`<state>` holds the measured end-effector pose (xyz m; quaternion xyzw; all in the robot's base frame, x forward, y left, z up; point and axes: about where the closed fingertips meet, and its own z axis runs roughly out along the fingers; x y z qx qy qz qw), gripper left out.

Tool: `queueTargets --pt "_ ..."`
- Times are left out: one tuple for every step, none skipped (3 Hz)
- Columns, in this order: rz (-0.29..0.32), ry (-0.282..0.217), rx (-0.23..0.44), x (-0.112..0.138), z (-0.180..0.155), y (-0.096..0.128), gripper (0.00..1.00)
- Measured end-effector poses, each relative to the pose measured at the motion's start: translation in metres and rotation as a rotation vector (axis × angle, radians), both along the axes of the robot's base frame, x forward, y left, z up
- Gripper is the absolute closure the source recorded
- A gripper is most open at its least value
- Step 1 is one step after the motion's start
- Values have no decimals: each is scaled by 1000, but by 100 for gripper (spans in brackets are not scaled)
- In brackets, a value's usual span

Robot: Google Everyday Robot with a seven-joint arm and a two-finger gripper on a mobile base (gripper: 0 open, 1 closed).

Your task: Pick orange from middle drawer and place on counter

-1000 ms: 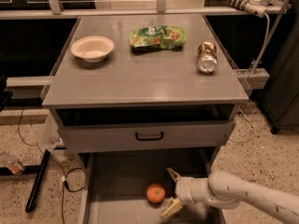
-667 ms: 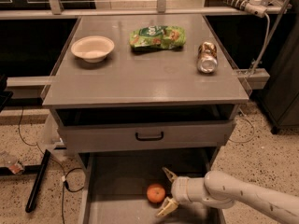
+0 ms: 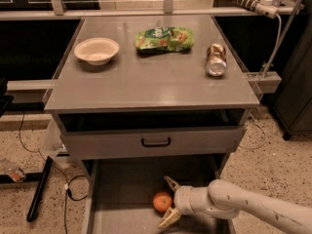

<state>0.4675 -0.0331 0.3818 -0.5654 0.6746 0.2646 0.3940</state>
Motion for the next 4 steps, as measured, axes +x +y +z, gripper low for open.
queueTargets --pt "0 0 0 0 0 0 17" --pt "0 0 1 0 0 0 41" --pt "0 0 1 0 0 0 64" --pt "0 0 1 0 0 0 88"
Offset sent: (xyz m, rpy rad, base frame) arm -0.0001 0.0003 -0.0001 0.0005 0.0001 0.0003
